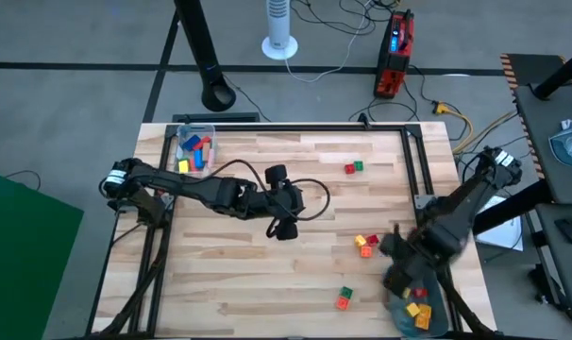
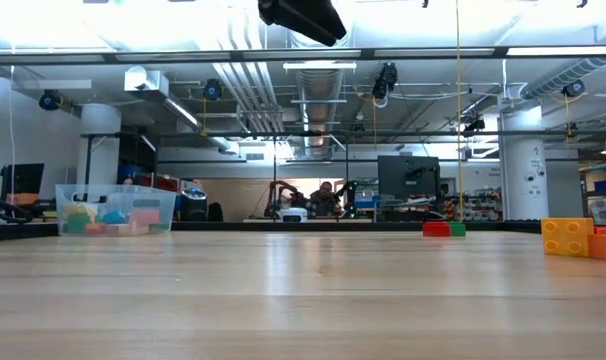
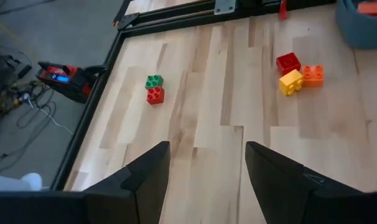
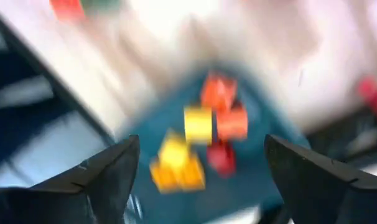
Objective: Sort blocks by size
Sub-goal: Put the red square game piece into the blue bin
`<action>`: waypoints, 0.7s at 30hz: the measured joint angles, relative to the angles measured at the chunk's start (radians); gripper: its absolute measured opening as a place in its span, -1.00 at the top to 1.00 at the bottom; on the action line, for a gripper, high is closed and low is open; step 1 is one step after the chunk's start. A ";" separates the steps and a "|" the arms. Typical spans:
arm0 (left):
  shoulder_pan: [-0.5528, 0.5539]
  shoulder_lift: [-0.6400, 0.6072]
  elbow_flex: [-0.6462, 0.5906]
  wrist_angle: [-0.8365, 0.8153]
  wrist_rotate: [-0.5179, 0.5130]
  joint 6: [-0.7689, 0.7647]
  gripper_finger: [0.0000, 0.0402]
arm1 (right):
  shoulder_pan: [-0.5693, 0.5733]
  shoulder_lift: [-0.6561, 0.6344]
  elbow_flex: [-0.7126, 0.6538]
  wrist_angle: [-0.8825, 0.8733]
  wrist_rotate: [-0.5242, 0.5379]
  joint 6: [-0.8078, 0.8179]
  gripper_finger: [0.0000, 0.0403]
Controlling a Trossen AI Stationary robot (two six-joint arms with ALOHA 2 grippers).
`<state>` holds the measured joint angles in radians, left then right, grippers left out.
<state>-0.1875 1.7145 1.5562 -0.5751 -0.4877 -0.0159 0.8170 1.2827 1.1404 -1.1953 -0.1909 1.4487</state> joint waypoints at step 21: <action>0.029 -0.360 -0.034 -0.069 -0.002 0.091 0.02 | -1.283 0.084 0.018 0.237 0.164 -0.603 -0.26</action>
<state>-0.1581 1.3549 1.5227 -0.6446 -0.4896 0.0754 -0.4660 1.3670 1.1584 -0.9581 -0.0271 0.8454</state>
